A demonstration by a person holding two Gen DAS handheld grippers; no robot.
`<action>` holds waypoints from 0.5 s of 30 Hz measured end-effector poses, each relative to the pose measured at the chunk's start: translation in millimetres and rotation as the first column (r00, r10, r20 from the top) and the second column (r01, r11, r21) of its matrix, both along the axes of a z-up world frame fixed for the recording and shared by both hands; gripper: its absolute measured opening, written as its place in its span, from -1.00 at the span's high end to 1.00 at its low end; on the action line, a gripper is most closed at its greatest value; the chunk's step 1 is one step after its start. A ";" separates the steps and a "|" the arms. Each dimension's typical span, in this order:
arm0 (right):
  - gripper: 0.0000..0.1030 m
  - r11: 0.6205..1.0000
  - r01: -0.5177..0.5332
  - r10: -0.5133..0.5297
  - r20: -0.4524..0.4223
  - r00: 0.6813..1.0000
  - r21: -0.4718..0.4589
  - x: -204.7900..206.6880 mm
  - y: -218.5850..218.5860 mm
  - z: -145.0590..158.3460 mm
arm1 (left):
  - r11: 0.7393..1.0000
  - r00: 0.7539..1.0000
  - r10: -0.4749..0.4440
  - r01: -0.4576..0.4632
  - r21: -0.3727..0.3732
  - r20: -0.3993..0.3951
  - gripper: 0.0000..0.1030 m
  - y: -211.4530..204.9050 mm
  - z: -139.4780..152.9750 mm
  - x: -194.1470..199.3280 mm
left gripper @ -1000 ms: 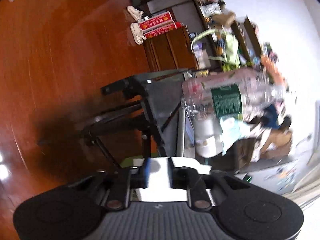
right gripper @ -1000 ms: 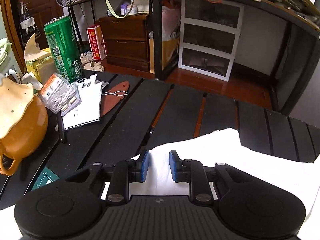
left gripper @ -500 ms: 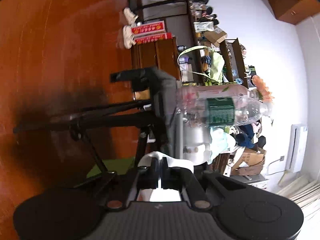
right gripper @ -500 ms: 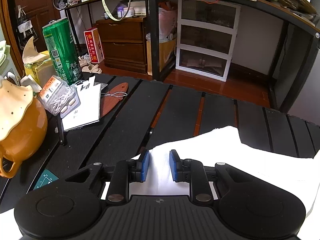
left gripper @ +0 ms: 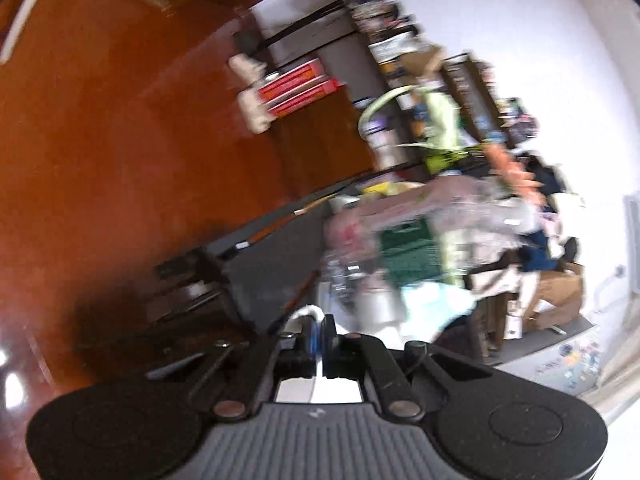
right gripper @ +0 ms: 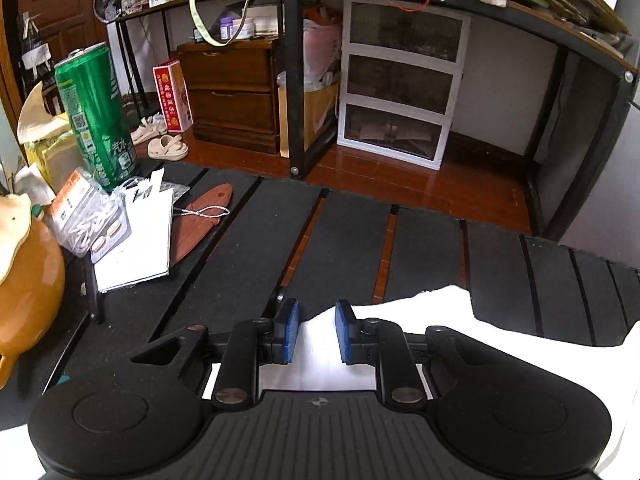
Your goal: Fold clothes
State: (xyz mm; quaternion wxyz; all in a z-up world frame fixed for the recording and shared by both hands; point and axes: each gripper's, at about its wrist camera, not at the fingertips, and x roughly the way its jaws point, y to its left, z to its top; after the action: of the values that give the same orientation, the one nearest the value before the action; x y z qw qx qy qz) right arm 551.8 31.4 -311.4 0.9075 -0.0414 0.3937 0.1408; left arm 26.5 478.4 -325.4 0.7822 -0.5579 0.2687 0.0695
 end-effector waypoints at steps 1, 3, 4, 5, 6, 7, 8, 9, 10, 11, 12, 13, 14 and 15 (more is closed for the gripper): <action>0.64 1.000 -0.005 0.006 -0.013 1.000 0.030 0.6 -3.7 3.3 | 1.000 0.999 0.005 -0.004 0.018 -0.040 0.96 1.6 -0.1 -0.7; 0.64 0.992 -0.015 0.016 -0.007 1.000 0.122 -1.1 -14.5 15.2 | 0.998 0.998 0.023 -0.019 0.061 -0.063 0.96 3.6 8.8 -9.6; 0.64 0.980 -0.026 0.019 0.039 0.999 0.196 -5.1 -27.5 31.7 | 0.998 0.998 0.024 -0.020 0.065 -0.058 0.96 3.9 10.0 -13.5; 0.64 0.967 -0.046 0.025 0.083 0.996 0.250 -12.0 -41.6 50.5 | 0.995 0.999 0.011 -0.007 0.095 -0.041 0.96 -2.7 22.6 -16.2; 0.64 0.951 -0.067 0.030 0.125 0.992 0.300 -19.3 -56.3 69.3 | 0.992 1.000 -0.003 0.006 0.124 -0.023 0.96 -9.4 35.1 -18.9; 0.61 0.942 -0.085 0.038 0.150 0.988 0.325 -30.9 -75.9 88.3 | 0.988 1.000 -0.017 0.018 0.154 -0.006 0.96 -16.1 47.7 -21.6; 0.46 0.932 -0.104 0.045 0.175 0.984 0.348 -42.5 -95.5 107.4 | 0.982 0.999 -0.032 0.030 0.184 0.010 0.94 -22.8 60.3 -24.3; 0.38 0.922 -0.123 0.051 0.200 0.979 0.368 -54.5 -115.8 126.3 | 0.976 0.999 -0.047 0.041 0.214 0.026 0.91 -29.4 72.9 -27.0; 0.29 0.924 -0.135 0.057 0.219 0.974 0.359 -70.8 -142.9 143.6 | 0.969 0.997 -0.064 0.052 0.241 0.043 0.80 -36.8 85.2 -28.8; 0.29 0.934 -0.133 0.054 0.237 0.970 0.332 -85.2 -167.8 157.2 | 0.966 0.993 -0.096 0.075 0.246 0.075 0.68 -50.8 94.8 -22.1; 0.26 0.952 -0.116 0.043 0.251 0.967 0.284 -98.6 -192.1 167.0 | 0.962 0.986 -0.130 0.099 0.253 0.107 0.66 -65.1 104.3 -14.9; 0.20 0.972 -0.091 0.034 0.252 0.967 0.216 -109.5 -215.2 171.0 | 0.952 0.974 -0.182 0.140 0.271 0.134 0.66 -83.4 113.4 -1.9; 0.19 0.987 -0.066 0.027 0.253 0.967 0.147 -120.0 -237.7 174.1 | 0.940 0.959 -0.233 0.180 0.289 0.159 0.66 -101.6 122.3 11.4; 0.19 0.995 -0.057 0.037 0.235 0.971 0.079 -126.5 -255.6 168.5 | 0.928 0.946 -0.278 0.219 0.301 0.169 0.66 -119.8 128.1 28.3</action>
State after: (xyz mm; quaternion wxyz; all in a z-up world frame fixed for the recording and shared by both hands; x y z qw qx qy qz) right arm 425.3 -224.2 -142.9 0.9447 -0.0281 0.2771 0.1732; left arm 54.7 358.6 -197.2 0.8789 -0.4081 0.2413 -0.0525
